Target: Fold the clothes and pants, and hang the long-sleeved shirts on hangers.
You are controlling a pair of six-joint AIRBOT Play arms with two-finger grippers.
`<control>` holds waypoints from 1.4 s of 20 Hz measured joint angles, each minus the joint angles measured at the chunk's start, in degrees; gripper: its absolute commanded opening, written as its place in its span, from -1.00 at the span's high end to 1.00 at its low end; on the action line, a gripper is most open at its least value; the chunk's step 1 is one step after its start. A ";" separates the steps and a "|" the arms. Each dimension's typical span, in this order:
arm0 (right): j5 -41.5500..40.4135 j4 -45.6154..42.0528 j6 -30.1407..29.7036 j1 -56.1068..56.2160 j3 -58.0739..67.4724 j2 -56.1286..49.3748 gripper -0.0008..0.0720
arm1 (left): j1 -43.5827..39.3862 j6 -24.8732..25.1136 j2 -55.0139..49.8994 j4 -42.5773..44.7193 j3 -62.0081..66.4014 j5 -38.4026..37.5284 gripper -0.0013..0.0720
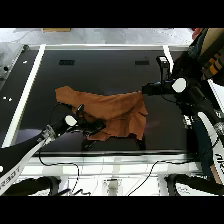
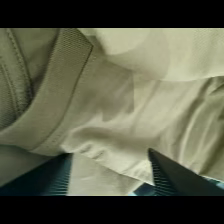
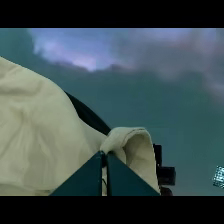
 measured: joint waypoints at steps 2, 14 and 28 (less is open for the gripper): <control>-0.04 0.00 0.00 0.00 0.00 0.00 0.94 | 0.00 0.00 -0.22 -0.20 0.00 -0.09 -0.74; 0.02 -0.02 0.00 0.00 0.00 0.00 0.94 | 0.00 -0.02 -0.55 0.04 0.15 8.39 0.95; -2.16 -0.61 -0.09 -0.09 0.02 2.95 0.94 | 2.43 16.59 9.84 0.11 14.34 11.89 0.95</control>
